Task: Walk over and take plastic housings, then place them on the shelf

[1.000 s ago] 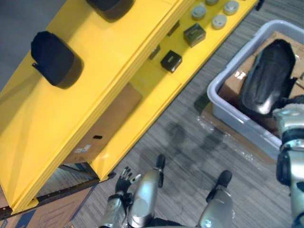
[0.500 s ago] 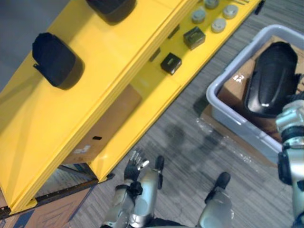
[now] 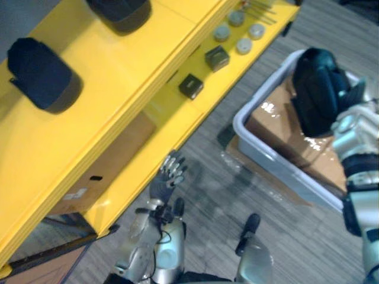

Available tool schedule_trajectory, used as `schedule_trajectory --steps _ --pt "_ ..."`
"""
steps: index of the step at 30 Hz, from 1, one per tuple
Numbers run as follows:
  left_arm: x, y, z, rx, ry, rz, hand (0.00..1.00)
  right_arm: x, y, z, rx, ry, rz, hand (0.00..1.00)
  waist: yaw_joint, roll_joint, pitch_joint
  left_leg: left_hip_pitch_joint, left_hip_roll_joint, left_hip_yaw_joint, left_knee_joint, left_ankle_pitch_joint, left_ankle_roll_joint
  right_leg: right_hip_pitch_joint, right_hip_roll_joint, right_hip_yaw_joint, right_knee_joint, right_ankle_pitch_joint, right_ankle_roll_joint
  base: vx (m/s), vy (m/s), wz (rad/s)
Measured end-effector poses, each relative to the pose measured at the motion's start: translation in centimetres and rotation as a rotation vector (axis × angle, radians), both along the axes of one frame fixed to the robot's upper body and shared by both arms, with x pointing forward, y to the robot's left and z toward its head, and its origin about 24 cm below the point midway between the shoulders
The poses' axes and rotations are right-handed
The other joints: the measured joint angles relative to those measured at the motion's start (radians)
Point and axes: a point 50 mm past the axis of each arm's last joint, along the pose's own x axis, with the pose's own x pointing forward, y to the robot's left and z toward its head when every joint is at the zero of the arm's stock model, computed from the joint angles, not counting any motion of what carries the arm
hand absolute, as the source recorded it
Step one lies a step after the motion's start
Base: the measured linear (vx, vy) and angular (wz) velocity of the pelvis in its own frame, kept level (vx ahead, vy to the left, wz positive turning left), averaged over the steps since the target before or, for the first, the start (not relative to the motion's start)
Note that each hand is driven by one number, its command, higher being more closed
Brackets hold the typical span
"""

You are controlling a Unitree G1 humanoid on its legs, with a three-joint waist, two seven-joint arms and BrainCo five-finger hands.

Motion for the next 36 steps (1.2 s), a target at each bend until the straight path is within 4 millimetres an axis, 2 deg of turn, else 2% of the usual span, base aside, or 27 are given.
schedule_trajectory --steps 4,7,10,15,18,22,27,31,36 --pt "1.5 -0.3 1.5 0.028 -0.025 0.005 0.0 -0.2 1.3 -0.8 0.002 -0.057 0.055 1.0 -0.013 -0.034 -0.019 0.033 0.018 0.04 -0.017 0.0 -0.005 -0.001 0.022 0.038 -0.008 0.006 -0.008 -0.01 -0.013 -0.27" --pt "2.6 -0.1 1.3 0.041 0.002 0.025 0.0 -0.1 2.4 -1.1 0.006 -0.095 0.095 1.0 -0.029 -0.06 -0.041 0.044 0.03 0.062 -0.025 0.0 -0.009 -0.005 0.033 0.054 -0.021 0.014 -0.016 -0.01 -0.019 -0.26" --pt "4.9 0.2 1.2 0.014 0.07 0.071 0.0 -0.4 3.5 -0.6 0.009 -0.215 0.144 1.0 -0.046 -0.088 -0.063 0.065 0.042 0.095 -0.04 0.003 -0.014 -0.009 0.048 0.081 -0.032 0.023 -0.022 -0.01 -0.018 -0.26" --pt "7.4 0.7 1.9 0.032 0.09 0.148 0.0 -1.4 5.1 1.4 -0.013 -0.418 0.231 1.0 -0.076 -0.101 -0.094 0.086 0.049 0.124 -0.063 0.007 -0.02 -0.01 0.058 0.106 -0.055 0.037 -0.024 0.02 -0.006 -0.19" --pt "8.8 1.0 3.2 0.03 0.067 0.228 0.0 -2.2 7.3 2.3 0.001 -0.564 0.324 1.0 -0.092 -0.118 -0.121 0.121 0.052 0.166 -0.084 0.007 -0.021 -0.011 0.063 0.143 -0.065 0.042 -0.022 0.05 0.013 -0.28" --pt "9.9 1.3 4.2 0.003 0.076 0.331 0.0 -3.9 9.5 1.8 0.046 -0.705 0.428 1.0 -0.116 -0.135 -0.157 0.139 0.054 0.203 -0.086 0.004 -0.025 -0.009 0.065 0.166 -0.071 0.044 -0.02 0.03 0.016 -0.19" --pt "10.4 1.4 3.9 -0.027 0.108 0.37 0.0 -5.2 11.2 0.1 0.094 -0.771 0.505 1.0 -0.141 -0.136 -0.189 0.16 0.055 0.222 -0.091 -0.001 -0.028 -0.003 0.067 0.182 -0.073 0.046 -0.02 -0.02 0.014 -0.13" --pt "10.4 1.2 3.6 -0.088 0.133 0.374 0.0 -5.9 11.6 -1.5 0.102 -0.766 0.544 1.0 -0.145 -0.135 -0.207 0.18 0.057 0.227 -0.104 -0.002 -0.03 0.014 0.072 0.184 -0.09 0.052 -0.023 -0.04 0.008 -0.04" --pt "10.4 0.9 3.2 -0.144 0.159 0.372 0.0 -6.4 12.5 -2.3 0.101 -0.772 0.607 1.0 -0.155 -0.131 -0.219 0.19 0.056 0.228 -0.116 0.0 -0.032 0.025 0.073 0.183 -0.103 0.057 -0.023 0.0 0.002 -0.01"
